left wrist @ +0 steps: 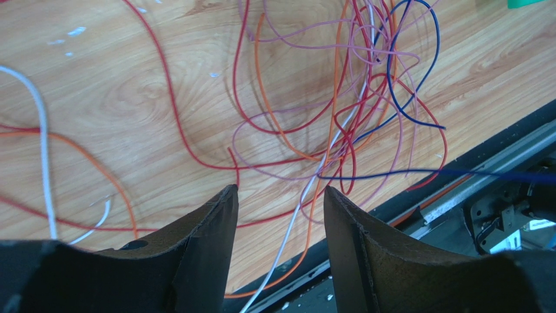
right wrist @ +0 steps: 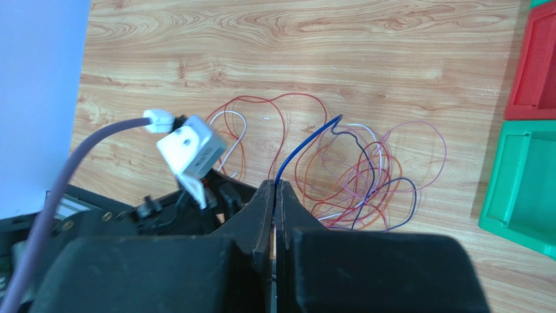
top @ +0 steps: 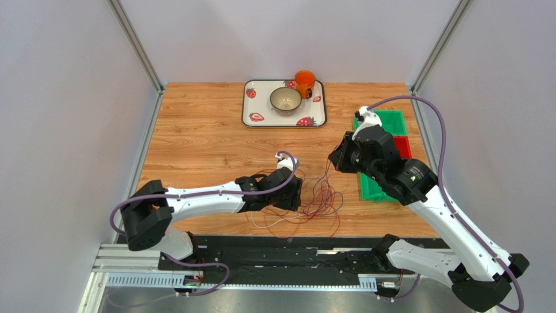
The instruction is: Untangle the cables
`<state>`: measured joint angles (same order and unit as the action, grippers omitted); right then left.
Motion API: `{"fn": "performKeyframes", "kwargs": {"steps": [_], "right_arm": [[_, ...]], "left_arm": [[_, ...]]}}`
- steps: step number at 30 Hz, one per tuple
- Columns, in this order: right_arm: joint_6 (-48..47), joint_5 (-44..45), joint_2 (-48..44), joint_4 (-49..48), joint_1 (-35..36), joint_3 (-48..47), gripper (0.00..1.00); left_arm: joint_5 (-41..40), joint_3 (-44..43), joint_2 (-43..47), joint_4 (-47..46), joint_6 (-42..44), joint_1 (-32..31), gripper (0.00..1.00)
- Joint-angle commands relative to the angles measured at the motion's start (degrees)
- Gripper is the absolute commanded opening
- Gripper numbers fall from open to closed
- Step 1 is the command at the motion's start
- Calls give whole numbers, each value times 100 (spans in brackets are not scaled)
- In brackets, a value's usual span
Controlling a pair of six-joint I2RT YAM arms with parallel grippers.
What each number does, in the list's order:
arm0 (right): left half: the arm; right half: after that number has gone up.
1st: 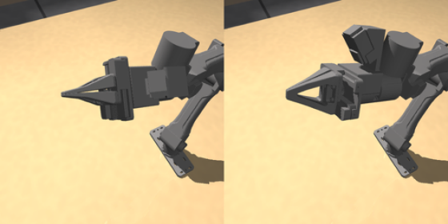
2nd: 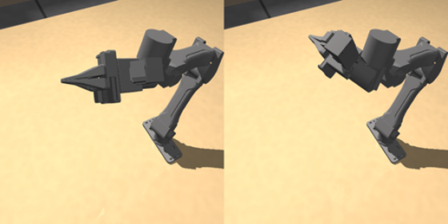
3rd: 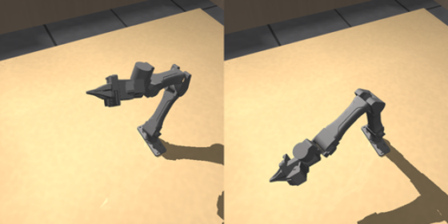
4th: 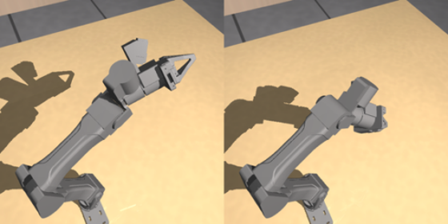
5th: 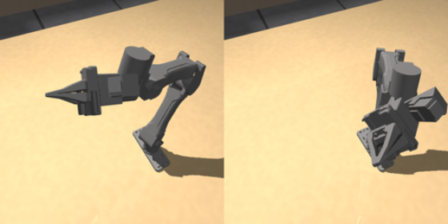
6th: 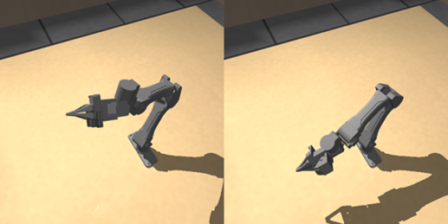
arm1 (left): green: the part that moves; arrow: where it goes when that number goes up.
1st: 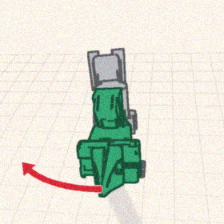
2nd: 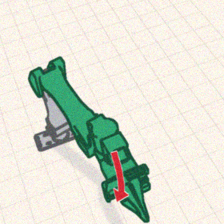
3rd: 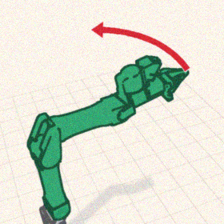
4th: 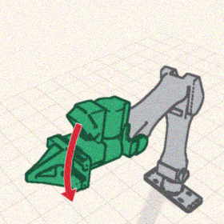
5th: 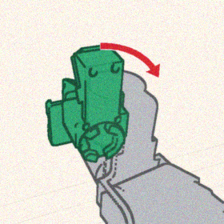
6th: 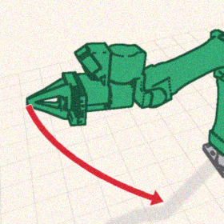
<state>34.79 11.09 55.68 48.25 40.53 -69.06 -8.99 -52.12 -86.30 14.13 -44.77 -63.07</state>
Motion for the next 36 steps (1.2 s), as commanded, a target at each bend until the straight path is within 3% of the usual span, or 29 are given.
{"fn": "performKeyframes", "kwargs": {"steps": [1,4,8,14,22,26,28,30,31,36], "right_arm": [[-156,104,109,18,-54,-275,0],[-183,104,162,-17,-54,-301,0],[-200,86,285,-44,-54,-336,0],[-174,60,373,-88,-63,-380,0],[-226,7,523,-79,-63,-503,0],[-244,-19,558,-79,-63,-539,0],[-244,-19,549,-70,-63,-539,0],[-244,-19,540,-79,-54,-539,0],[-244,-19,540,-70,-63,-547,0],[-227,-28,584,-17,-72,-731,0]], "left_arm": [[-963,270,930,310,109,-197,60],[-974,543,1273,363,293,-197,60],[-516,861,1458,-225,1030,-346,62],[-384,422,677,-288,1506,-566,60],[-349,457,141,-964,1718,-839,61],[-296,369,-166,-1123,1744,-847,55],[-322,246,-281,-1114,1779,-847,49],[-418,115,-422,-1036,1788,-847,22],[-515,62,-466,-957,1753,-847,0],[-1251,9,59,-395,1534,-847,0]]}}
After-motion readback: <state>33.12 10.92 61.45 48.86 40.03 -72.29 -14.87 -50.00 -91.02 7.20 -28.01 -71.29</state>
